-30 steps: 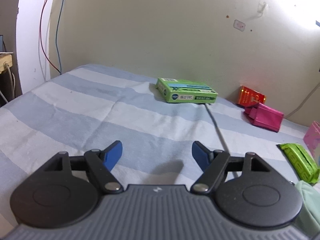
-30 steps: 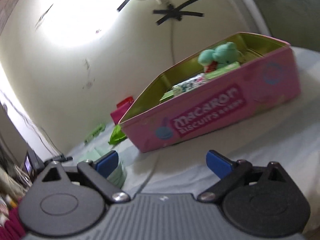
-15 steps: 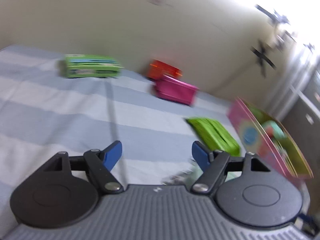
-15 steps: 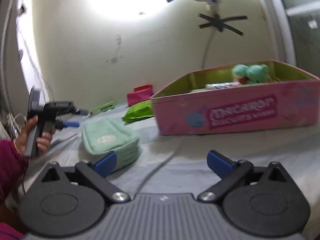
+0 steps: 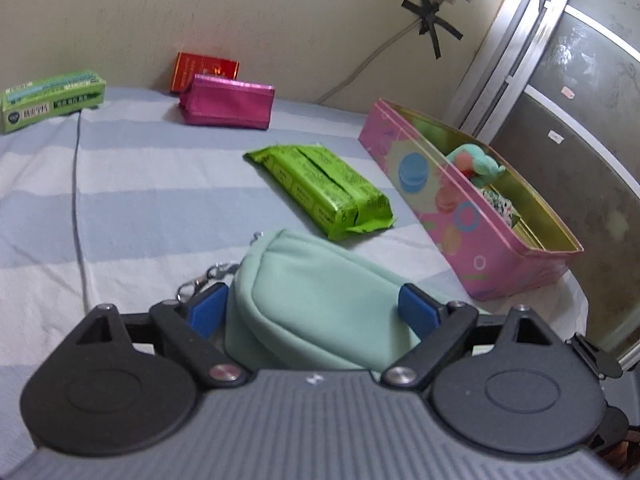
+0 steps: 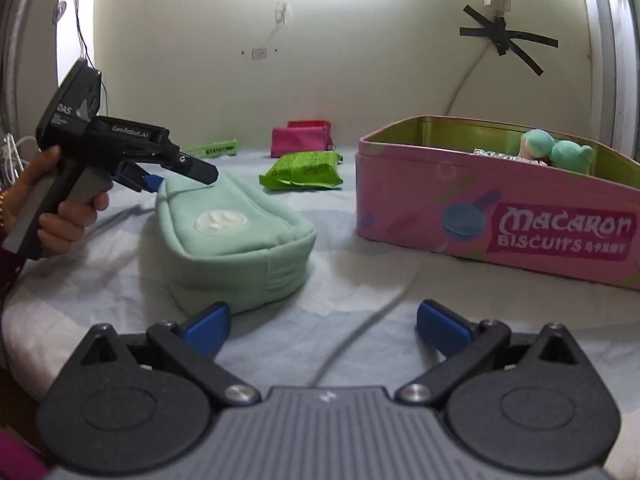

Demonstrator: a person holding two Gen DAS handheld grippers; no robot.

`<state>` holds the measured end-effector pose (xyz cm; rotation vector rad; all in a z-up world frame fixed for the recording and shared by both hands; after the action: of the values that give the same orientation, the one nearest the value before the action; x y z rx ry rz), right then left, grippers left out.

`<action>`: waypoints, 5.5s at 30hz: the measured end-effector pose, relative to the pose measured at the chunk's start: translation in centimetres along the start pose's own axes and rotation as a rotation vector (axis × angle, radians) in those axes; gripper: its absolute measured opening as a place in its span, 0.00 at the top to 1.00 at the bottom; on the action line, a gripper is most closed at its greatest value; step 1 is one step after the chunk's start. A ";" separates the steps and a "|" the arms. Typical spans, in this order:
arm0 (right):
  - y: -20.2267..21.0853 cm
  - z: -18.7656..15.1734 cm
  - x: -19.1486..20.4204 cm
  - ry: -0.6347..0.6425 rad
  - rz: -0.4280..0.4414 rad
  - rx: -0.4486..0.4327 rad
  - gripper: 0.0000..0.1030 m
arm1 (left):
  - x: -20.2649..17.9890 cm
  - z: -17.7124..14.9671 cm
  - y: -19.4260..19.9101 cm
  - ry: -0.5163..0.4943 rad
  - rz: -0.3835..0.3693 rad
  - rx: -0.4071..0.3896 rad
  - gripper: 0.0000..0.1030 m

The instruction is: Organize objects

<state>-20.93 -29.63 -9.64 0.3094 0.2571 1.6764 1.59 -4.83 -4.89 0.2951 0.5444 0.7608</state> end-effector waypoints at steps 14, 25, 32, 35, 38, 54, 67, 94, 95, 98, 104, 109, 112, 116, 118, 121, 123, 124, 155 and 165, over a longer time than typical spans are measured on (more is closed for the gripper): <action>-2.5 1.5 2.8 0.038 0.168 0.066 0.00 | -0.7 0.4 -0.6 -0.024 0.067 -0.027 0.29; 2.5 7.8 -2.0 0.000 0.159 -0.140 0.19 | -7.7 5.3 2.3 0.058 -0.015 -0.166 0.38; 5.6 11.2 -13.5 -0.125 0.084 -0.110 0.18 | -17.1 7.2 -5.6 -0.002 -0.058 -0.090 0.37; 5.2 10.8 -17.9 -0.201 0.086 -0.034 0.17 | -19.0 6.5 -8.5 -0.004 -0.050 -0.036 0.37; 4.1 10.4 -20.7 -0.216 0.053 0.021 0.17 | -19.4 5.7 -10.6 0.012 -0.024 -0.005 0.37; 5.0 8.5 -20.9 -0.214 -0.320 -0.164 0.08 | -23.6 3.2 -7.2 -0.295 0.092 -0.081 0.36; 9.8 7.0 -18.4 -0.399 -0.334 -0.278 0.07 | -25.0 0.9 -4.2 -0.407 0.120 -0.120 0.36; 6.3 9.4 -10.0 -0.321 -0.224 -0.243 0.08 | -17.2 1.4 -1.0 -0.368 0.304 -0.179 0.34; 5.9 9.6 -9.6 -0.316 -0.216 -0.240 0.08 | -16.6 1.4 -0.9 -0.365 0.318 -0.180 0.34; 4.5 10.1 -8.1 -0.297 -0.181 -0.230 0.07 | -14.0 1.6 -0.5 -0.347 0.364 -0.178 0.34; 1.0 11.1 -4.4 -0.217 -0.094 -0.183 0.08 | -7.6 1.6 -0.2 -0.289 0.482 -0.159 0.34; -2.6 11.8 -0.4 -0.120 -0.016 -0.119 0.08 | -2.3 1.2 0.2 -0.245 0.570 -0.193 0.34; -5.4 12.4 2.0 -0.060 0.030 -0.073 0.08 | 0.3 0.8 0.8 -0.196 0.596 -0.229 0.34; -10.6 13.0 4.7 -0.014 0.065 0.014 0.08 | 3.2 1.1 1.6 -0.044 0.559 -0.246 0.34; -13.5 13.2 6.0 0.019 0.059 0.052 0.07 | 3.5 1.3 1.9 -0.053 0.587 -0.262 0.34; -17.7 13.4 7.4 0.102 0.019 0.103 0.06 | 4.0 1.4 1.8 -0.038 0.613 -0.244 0.34; -20.4 13.0 7.4 0.132 -0.034 0.148 0.06 | 4.6 1.5 1.6 -0.009 0.607 -0.226 0.34; -21.5 12.9 7.0 0.134 -0.063 0.169 0.06 | 4.7 1.5 1.6 -0.001 0.606 -0.221 0.34; -5.9 4.5 3.5 0.041 0.302 0.128 0.01 | 4.8 1.2 1.1 -0.033 0.636 -0.187 0.34; -4.3 3.3 5.4 0.108 0.287 0.131 0.04 | 3.9 0.1 3.9 0.068 0.403 -0.182 0.36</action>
<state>-16.39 -23.75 -7.72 0.3675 0.4202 1.9666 1.72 0.69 -4.46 0.2123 0.4807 1.2069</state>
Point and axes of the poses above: each gripper's, at about its wrist camera, not at the fingertips, and y roughly against the way its jaws point, x to its left, z to its top, the point moved 1 cm from there along -y, roughly the way its jaws point, and after that the axes turned 10 degrees about -x, right-handed, at the moved point
